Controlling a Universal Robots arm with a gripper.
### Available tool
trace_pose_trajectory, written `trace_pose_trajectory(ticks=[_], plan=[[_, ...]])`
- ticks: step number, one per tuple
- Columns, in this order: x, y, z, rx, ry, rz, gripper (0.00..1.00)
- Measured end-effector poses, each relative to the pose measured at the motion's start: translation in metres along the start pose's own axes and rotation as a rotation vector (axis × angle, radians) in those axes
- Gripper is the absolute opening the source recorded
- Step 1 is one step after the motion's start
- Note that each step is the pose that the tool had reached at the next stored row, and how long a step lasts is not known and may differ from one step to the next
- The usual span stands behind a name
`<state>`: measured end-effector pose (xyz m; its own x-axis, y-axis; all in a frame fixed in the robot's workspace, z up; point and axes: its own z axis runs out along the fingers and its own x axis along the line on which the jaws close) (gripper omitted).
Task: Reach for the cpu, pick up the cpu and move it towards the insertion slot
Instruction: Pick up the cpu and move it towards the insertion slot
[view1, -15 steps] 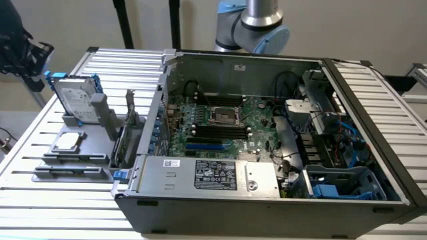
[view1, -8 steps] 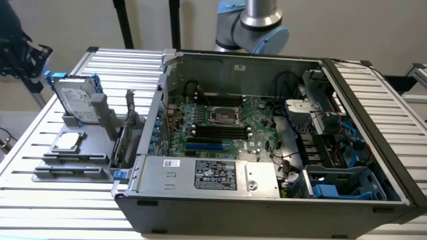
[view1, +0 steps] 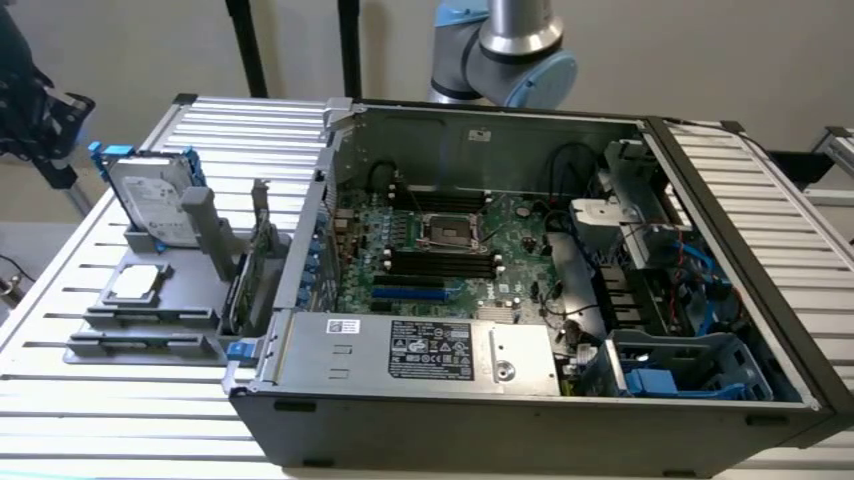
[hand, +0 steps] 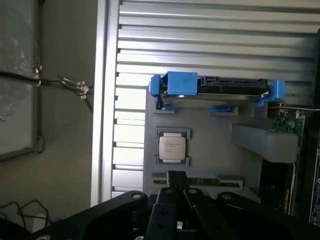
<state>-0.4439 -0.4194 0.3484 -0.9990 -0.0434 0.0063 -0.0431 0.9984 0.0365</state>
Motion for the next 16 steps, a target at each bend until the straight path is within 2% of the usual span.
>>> trace_pose_trajectory(ticks=[5, 6, 7, 8, 11, 14, 15, 16], plan=[[0.002, 0.0043, 0.0010, 0.0001, 0.0001, -0.002, 0.12], [0.002, 0.0053, 0.0010, 0.0001, 0.0003, -0.002, 0.18], [0.002, 0.0061, 0.0011, 0.0002, 0.0003, -0.002, 0.18], [0.002, 0.0069, 0.0012, 0.0002, 0.0003, -0.002, 0.30], [0.003, 0.0089, 0.0023, 0.0001, 0.0001, -0.003, 0.36], [0.004, 0.0102, 0.0037, 0.0003, 0.0004, -0.003, 0.53], [0.004, 0.0104, 0.0043, 0.0002, 0.0005, -0.003, 0.53], [0.004, 0.0105, 0.0051, 0.0003, 0.0004, -0.003, 0.59]])
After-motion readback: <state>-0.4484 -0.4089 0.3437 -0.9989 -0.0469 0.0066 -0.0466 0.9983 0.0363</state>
